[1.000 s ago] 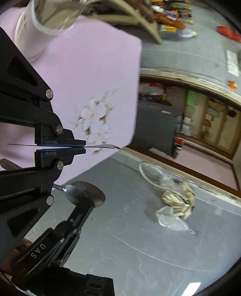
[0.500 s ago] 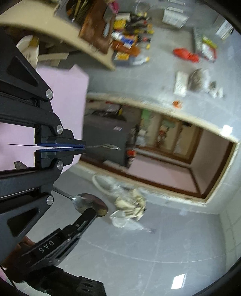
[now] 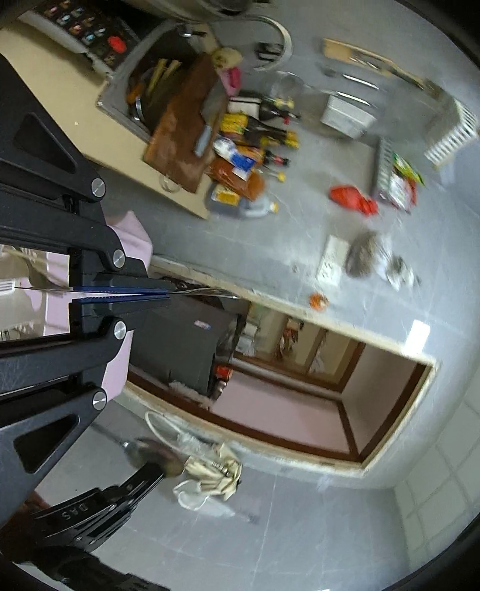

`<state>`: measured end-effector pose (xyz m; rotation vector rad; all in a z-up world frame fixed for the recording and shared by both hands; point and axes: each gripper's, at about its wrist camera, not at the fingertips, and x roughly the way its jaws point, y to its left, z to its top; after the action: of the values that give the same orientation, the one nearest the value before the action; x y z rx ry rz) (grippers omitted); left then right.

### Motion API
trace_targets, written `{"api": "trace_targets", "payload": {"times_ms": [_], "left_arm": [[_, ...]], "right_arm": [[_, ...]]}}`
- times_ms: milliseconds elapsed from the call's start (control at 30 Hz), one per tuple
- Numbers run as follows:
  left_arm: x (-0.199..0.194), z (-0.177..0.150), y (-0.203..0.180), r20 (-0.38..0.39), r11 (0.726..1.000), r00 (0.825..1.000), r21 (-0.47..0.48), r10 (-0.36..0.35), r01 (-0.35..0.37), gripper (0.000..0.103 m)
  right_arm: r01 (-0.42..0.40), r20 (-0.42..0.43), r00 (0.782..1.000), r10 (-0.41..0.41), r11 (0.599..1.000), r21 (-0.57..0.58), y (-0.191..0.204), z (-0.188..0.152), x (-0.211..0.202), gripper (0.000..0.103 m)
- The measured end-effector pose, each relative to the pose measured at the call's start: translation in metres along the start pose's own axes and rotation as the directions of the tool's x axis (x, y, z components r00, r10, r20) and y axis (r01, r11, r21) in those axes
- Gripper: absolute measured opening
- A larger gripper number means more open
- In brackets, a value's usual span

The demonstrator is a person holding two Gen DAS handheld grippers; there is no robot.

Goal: Organize utensils
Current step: 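Carry the knife and spoon to the white basket and drop them in, then open both tools and pull them back from the basket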

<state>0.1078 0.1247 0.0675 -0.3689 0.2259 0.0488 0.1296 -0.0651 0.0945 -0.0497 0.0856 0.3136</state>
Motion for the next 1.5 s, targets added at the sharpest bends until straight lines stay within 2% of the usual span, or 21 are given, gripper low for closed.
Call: {"api": "trace_targets", "payload": {"times_ms": [133, 300, 433, 733, 1067, 1133, 1167, 1200, 1233, 1267, 1333, 1433, 1467, 1500], "left_arm": [[0.012, -0.014, 0.013, -0.025, 1.000, 1.000, -0.020, 0.011, -0.012, 0.002], [0.022, -0.036, 0.009, -0.030, 0.998, 0.999, 0.049, 0.041, -0.040, 0.002], [0.032, -0.055, 0.009, -0.040, 0.997, 0.998, 0.057, 0.058, -0.055, 0.002], [0.041, -0.086, 0.011, -0.092, 0.996, 0.994, 0.075, 0.052, -0.045, 0.002], [0.034, -0.085, 0.019, -0.191, 0.998, 0.982, 0.055, 0.008, 0.003, 0.004], [0.034, -0.082, 0.017, -0.225, 0.998, 0.974, 0.060, 0.009, 0.005, 0.005], [0.033, -0.081, 0.016, -0.231, 0.998, 0.973, 0.057, 0.007, 0.006, 0.006], [0.031, -0.080, 0.015, -0.232, 0.999, 0.973, 0.053, 0.004, 0.008, 0.008], [0.029, -0.079, 0.014, -0.231, 0.999, 0.973, 0.053, 0.008, 0.005, 0.017], [0.028, -0.077, 0.012, -0.230, 0.999, 0.973, 0.051, 0.014, -0.002, 0.032], [0.020, -0.071, 0.008, -0.202, 0.999, 0.979, 0.043, 0.022, -0.014, 0.049], [0.005, -0.061, -0.003, -0.160, 0.999, 0.987, 0.052, 0.017, -0.008, 0.053], [0.002, -0.058, -0.007, -0.155, 0.998, 0.988, 0.059, 0.019, -0.010, 0.060], [-0.004, -0.055, -0.014, -0.145, 0.997, 0.989, 0.071, 0.024, -0.014, 0.064]], "right_arm": [[0.032, -0.045, 0.998, -0.035, 0.998, -0.050, 0.001, -0.010, 0.005, 0.002], [0.045, -0.084, 0.995, -0.049, 0.997, -0.056, -0.003, -0.027, 0.012, 0.002], [0.044, -0.098, 0.994, -0.049, 0.997, -0.058, -0.003, -0.044, 0.019, 0.002], [0.047, -0.136, 0.989, -0.053, 0.998, -0.050, 0.002, -0.072, 0.021, 0.002], [-0.011, -0.163, 0.987, 0.012, 1.000, 0.008, 0.000, -0.076, 0.010, 0.003], [-0.021, -0.175, 0.984, 0.027, 0.999, 0.031, -0.004, -0.074, 0.008, 0.005], [-0.035, -0.181, 0.983, 0.043, 0.998, 0.047, -0.007, -0.072, 0.007, 0.009], [-0.040, -0.188, 0.981, 0.050, 0.998, 0.055, -0.008, -0.071, 0.007, 0.016], [-0.044, -0.190, 0.980, 0.056, 0.997, 0.066, -0.011, -0.070, 0.006, 0.021], [-0.050, -0.190, 0.980, 0.064, 0.996, 0.078, -0.013, -0.069, 0.005, 0.028], [-0.055, -0.185, 0.980, 0.073, 0.994, 0.096, -0.018, -0.065, 0.000, 0.028], [-0.045, -0.172, 0.983, 0.065, 0.992, 0.117, -0.027, -0.057, -0.012, 0.028], [-0.038, -0.170, 0.984, 0.059, 0.992, 0.124, -0.031, -0.054, -0.018, 0.032], [-0.031, -0.167, 0.985, 0.053, 0.991, 0.132, -0.035, -0.052, -0.024, 0.040]]}}
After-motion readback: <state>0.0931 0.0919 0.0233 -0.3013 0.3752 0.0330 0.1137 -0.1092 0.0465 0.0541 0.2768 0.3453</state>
